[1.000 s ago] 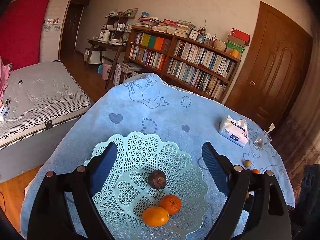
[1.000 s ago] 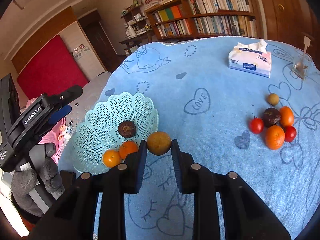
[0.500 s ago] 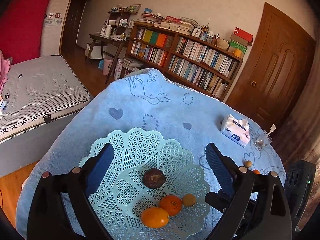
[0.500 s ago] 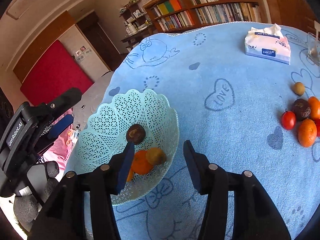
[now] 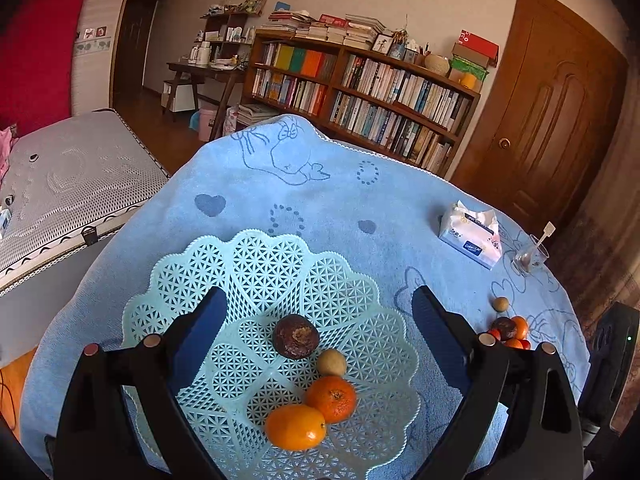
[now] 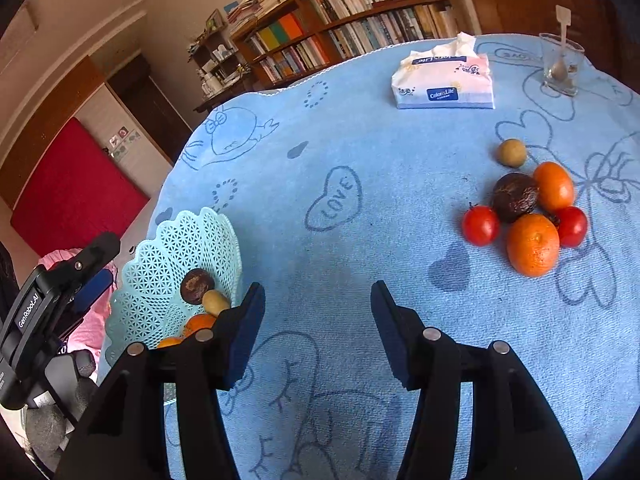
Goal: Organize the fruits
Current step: 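Grasp a tangerine beside the red tomatoes with the right gripper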
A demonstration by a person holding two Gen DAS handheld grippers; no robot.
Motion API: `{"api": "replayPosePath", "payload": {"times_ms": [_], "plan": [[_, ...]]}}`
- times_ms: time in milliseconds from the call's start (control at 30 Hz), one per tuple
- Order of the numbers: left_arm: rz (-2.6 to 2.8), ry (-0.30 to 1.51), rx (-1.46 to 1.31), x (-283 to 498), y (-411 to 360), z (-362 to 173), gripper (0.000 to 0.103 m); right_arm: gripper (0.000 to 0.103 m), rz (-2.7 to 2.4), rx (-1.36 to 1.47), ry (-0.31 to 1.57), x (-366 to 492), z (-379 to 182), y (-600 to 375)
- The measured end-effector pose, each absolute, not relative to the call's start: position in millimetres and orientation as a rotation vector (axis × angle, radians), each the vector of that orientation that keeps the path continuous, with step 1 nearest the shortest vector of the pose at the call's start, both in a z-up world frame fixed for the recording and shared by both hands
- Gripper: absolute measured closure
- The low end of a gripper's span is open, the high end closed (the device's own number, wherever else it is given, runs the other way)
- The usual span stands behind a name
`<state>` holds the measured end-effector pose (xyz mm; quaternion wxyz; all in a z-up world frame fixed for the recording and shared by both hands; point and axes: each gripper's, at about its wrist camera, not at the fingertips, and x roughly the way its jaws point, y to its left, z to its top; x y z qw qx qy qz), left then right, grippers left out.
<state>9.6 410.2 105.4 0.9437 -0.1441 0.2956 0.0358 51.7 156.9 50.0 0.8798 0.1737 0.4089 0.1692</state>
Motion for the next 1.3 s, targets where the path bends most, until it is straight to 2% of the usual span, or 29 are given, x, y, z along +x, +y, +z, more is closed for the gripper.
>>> {"api": "replayPosePath", "payload": {"times_ms": [633,1300], "plan": [[0.048,0.640,-0.256,16,393,93,0.008,0.048,-0.003,0.393,0.835,84,39,12],[0.030,0.676,-0.223,22,381,82,0.008,0.048,0.005,0.191,0.886,134,19,37]]}}
